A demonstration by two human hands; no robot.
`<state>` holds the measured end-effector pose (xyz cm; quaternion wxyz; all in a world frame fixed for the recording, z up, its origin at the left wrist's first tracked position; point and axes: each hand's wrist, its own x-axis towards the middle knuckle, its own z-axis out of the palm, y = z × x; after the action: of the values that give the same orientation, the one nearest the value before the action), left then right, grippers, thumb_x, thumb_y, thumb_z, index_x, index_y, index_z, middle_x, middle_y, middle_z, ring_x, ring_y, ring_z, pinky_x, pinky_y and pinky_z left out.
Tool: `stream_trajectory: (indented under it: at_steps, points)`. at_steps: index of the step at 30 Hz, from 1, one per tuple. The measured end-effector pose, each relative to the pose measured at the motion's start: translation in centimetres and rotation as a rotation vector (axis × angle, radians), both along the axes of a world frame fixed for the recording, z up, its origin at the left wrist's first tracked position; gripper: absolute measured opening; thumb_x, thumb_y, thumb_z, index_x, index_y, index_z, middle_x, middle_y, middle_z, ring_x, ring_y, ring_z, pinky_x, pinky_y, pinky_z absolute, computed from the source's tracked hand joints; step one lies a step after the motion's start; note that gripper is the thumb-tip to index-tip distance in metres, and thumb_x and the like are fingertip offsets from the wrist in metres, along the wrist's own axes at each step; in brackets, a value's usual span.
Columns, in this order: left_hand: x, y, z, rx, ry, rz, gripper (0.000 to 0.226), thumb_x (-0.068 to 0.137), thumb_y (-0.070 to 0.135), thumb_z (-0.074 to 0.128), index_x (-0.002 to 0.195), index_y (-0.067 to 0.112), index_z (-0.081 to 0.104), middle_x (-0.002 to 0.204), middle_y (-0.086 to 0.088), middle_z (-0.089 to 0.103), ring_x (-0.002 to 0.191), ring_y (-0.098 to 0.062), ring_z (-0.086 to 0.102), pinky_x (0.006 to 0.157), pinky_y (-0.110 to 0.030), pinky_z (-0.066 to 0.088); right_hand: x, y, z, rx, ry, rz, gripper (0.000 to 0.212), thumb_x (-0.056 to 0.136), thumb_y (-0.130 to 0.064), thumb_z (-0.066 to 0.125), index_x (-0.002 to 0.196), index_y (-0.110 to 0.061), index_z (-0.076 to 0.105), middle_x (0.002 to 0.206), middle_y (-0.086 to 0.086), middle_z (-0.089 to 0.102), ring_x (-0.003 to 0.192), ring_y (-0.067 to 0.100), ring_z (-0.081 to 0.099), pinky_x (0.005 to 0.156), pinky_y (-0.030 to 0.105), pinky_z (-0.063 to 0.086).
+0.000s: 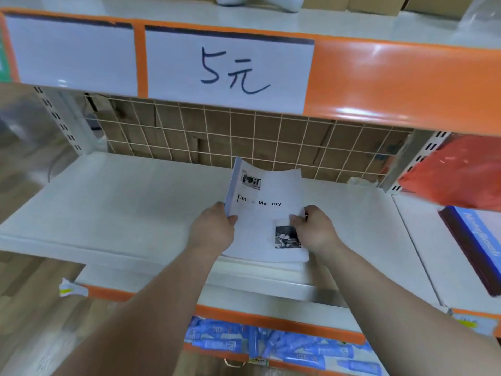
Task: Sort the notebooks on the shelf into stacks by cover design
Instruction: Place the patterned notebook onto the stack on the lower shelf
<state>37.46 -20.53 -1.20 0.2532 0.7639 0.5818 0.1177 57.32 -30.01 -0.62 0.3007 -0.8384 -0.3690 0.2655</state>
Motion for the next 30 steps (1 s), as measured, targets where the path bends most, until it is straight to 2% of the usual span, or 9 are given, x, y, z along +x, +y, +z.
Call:
stream_trajectory:
  at_steps: [5,9,14,18,21,30]
  points:
    - [0.0,0.3,-0.6,0.041,0.094,-0.019,0.04,0.099,0.04,0.05,0.12,0.006,0.053,0.111,-0.018,0.055,0.101,-0.038,0.056,0.087,-0.039,0.048,0.0,-0.5,-0.7,-0.014,-0.09,-0.002,0.027,0.095,-0.033,0.054,0.105,-0.007,0.052,0.102,0.009,0.062,0.09,0.028,0.054,0.068,0.03,0.036]
    - [-0.2,0.1,-1.1,0.046,0.083,-0.018,0.04,0.099,0.039,0.05,0.116,0.003,0.055,0.109,-0.018,0.053,0.098,-0.039,0.056,0.085,-0.039,0.048,-0.1,-1.1,-1.5,-0.02,-0.14,-0.012,0.038,0.093,-0.036,0.058,0.116,-0.006,0.052,0.113,0.013,0.059,0.102,0.032,0.055,0.072,0.029,0.036]
    - [-0.3,-0.4,-1.6,0.084,0.065,0.017,0.036,0.099,0.033,0.053,0.112,0.0,0.06,0.108,-0.021,0.05,0.093,-0.041,0.058,0.082,-0.039,0.047,-0.6,-1.3,-1.4,-0.04,-0.178,-0.015,0.04,0.095,-0.036,0.056,0.122,-0.007,0.052,0.12,0.014,0.053,0.108,0.032,0.053,0.077,0.028,0.036]
    - [-0.4,-0.4,-1.6,0.059,0.026,0.035,0.035,0.099,0.031,0.054,0.117,0.001,0.06,0.112,-0.021,0.05,0.093,-0.041,0.058,0.087,-0.04,0.048,-1.0,-1.4,-1.3,-0.034,-0.189,-0.022,0.04,0.095,-0.037,0.055,0.122,-0.007,0.052,0.119,0.015,0.052,0.105,0.033,0.055,0.079,0.031,0.039]
    - [-0.4,-0.4,-1.6,0.041,-0.007,0.049,0.034,0.099,0.029,0.054,0.118,0.001,0.06,0.114,-0.021,0.051,0.095,-0.041,0.058,0.089,-0.039,0.046,-1.2,-1.4,-1.4,-0.032,-0.191,-0.027,0.038,0.096,-0.037,0.054,0.121,-0.008,0.053,0.118,0.014,0.051,0.102,0.033,0.055,0.075,0.03,0.037]
    - [-0.3,-0.3,-1.6,0.031,-0.018,0.062,0.031,0.099,0.026,0.056,0.108,-0.003,0.062,0.112,-0.02,0.052,0.095,-0.041,0.058,0.087,-0.041,0.046,-1.5,-1.5,-1.5,-0.035,-0.2,-0.04,0.034,0.096,-0.038,0.054,0.112,-0.007,0.054,0.114,0.013,0.05,0.088,0.032,0.055,0.073,0.031,0.04]
